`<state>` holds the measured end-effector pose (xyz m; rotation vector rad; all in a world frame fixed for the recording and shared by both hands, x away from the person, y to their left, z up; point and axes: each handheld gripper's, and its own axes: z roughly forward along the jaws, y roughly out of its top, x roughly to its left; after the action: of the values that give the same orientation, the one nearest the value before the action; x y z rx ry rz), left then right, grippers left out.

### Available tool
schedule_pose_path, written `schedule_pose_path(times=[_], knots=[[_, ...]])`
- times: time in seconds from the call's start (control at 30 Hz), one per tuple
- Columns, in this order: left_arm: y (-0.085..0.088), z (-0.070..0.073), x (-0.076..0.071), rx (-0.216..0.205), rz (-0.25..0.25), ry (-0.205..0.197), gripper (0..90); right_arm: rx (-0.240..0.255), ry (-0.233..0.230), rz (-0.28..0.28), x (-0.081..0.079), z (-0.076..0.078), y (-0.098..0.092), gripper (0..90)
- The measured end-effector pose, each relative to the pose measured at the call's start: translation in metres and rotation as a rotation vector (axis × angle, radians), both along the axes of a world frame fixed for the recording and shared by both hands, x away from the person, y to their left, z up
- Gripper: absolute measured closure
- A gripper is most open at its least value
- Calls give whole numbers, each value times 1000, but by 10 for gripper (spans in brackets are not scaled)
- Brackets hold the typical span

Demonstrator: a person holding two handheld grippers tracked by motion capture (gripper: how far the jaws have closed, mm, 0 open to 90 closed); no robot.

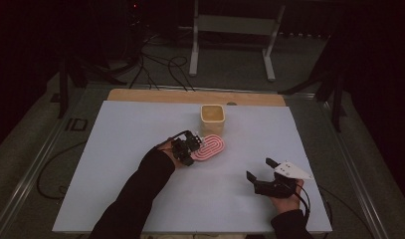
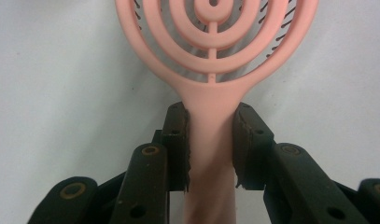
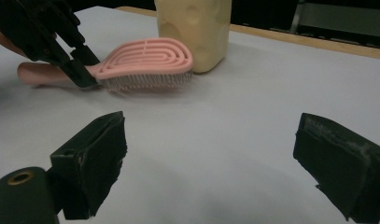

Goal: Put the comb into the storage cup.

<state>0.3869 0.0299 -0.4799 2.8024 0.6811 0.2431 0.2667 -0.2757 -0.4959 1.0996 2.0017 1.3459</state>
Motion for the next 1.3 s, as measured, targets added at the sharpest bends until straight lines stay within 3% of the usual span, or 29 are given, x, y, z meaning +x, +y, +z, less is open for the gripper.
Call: schedule_pose_path(times=[0.4, 0.87, 1.3], knots=[[9, 10, -10, -42, 7, -25, 701, -3, 2, 3, 0, -1, 1, 93], [27, 18, -16, -100, 48, -54, 701, -2, 6, 3, 0, -1, 1, 93], [47, 32, -26, -153, 92, -132, 701, -2, 4, 3, 0, -1, 1, 93]])
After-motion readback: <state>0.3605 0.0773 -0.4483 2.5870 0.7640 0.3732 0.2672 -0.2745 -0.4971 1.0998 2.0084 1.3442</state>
